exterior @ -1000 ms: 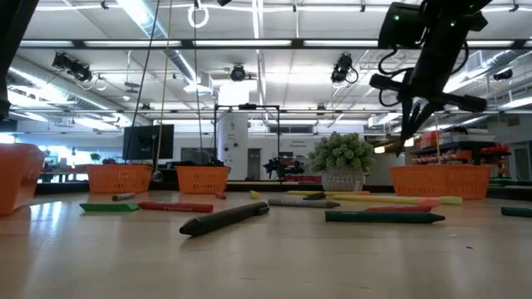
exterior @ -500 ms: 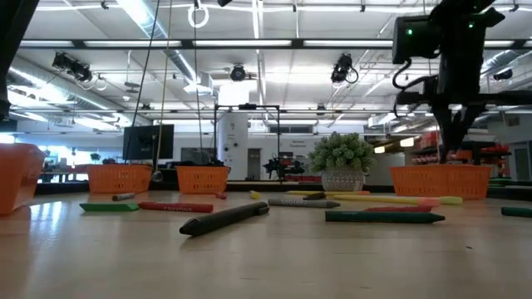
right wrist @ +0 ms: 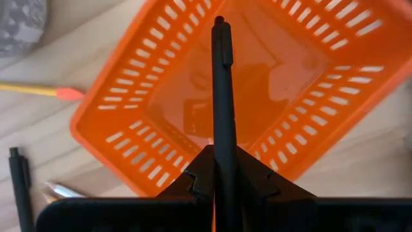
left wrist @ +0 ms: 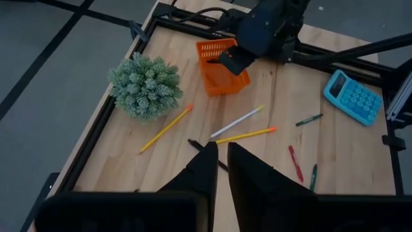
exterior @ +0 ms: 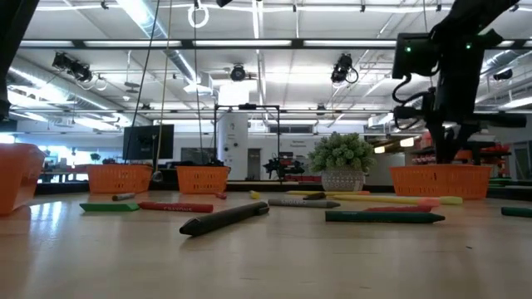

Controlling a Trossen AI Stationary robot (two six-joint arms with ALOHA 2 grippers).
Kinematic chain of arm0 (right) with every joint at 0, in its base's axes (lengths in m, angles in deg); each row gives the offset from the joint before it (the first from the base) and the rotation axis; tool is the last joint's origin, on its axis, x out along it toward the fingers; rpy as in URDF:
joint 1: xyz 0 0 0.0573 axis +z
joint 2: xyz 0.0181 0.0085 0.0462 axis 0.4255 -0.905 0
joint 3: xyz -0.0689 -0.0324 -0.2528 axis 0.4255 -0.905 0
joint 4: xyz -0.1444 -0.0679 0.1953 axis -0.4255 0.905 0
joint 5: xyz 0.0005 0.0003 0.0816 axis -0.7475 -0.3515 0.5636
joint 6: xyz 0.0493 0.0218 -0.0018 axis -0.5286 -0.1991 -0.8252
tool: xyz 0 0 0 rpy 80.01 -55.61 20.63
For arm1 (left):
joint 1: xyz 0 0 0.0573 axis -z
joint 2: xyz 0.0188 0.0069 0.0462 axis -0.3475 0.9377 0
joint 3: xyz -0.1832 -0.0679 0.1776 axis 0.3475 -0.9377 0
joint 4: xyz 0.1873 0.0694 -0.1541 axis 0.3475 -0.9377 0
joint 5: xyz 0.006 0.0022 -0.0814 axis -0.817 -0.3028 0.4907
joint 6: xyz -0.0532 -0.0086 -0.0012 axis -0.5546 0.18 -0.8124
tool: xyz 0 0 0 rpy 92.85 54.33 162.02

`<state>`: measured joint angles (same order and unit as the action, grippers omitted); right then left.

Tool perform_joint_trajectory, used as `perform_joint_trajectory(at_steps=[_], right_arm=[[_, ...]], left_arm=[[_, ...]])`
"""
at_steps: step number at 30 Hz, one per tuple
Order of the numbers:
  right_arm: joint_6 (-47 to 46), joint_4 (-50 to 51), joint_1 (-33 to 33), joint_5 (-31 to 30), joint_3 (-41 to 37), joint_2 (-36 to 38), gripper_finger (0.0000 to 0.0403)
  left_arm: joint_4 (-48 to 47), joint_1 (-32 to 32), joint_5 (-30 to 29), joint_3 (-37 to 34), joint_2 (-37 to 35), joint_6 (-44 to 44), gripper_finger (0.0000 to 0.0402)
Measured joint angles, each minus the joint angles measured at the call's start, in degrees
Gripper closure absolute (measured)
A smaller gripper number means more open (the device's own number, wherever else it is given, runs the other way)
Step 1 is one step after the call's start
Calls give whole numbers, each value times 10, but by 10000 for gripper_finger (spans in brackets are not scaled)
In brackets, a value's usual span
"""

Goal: Sort crayons/erasers/pens/pencils in bins
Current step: Put the middle black pen into the right orange bin

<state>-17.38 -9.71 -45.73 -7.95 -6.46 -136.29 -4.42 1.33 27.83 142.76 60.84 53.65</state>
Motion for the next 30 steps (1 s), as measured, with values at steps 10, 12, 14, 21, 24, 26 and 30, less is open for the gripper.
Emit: perform_joint_trajectory(at_steps=[10, 12, 14, 21, 24, 26, 30], right_arm=[[7, -42, 0, -14, -37, 0, 359], [12, -43, 0, -20, -38, 0, 359], [24, -48, 0, -26, -38, 0, 359], [54, -51, -1, -43, -38, -9, 359], [70, -52, -1, -44, -38, -22, 358], [73, -52, -1, -44, -38, -32, 358], [73, -66, -1, -45, -38, -40, 358]], left_arm=[[-9, 3, 0, 0, 0, -15, 369], [-9, 7, 0, 0, 0, -15, 367], [-9, 12, 0, 0, 0, -15, 364], [5, 29, 0, 0, 0, -15, 366], [22, 35, 0, 0, 0, -21, 371], [30, 35, 1, 0, 0, -31, 373], [32, 35, 1, 0, 0, -42, 372]])
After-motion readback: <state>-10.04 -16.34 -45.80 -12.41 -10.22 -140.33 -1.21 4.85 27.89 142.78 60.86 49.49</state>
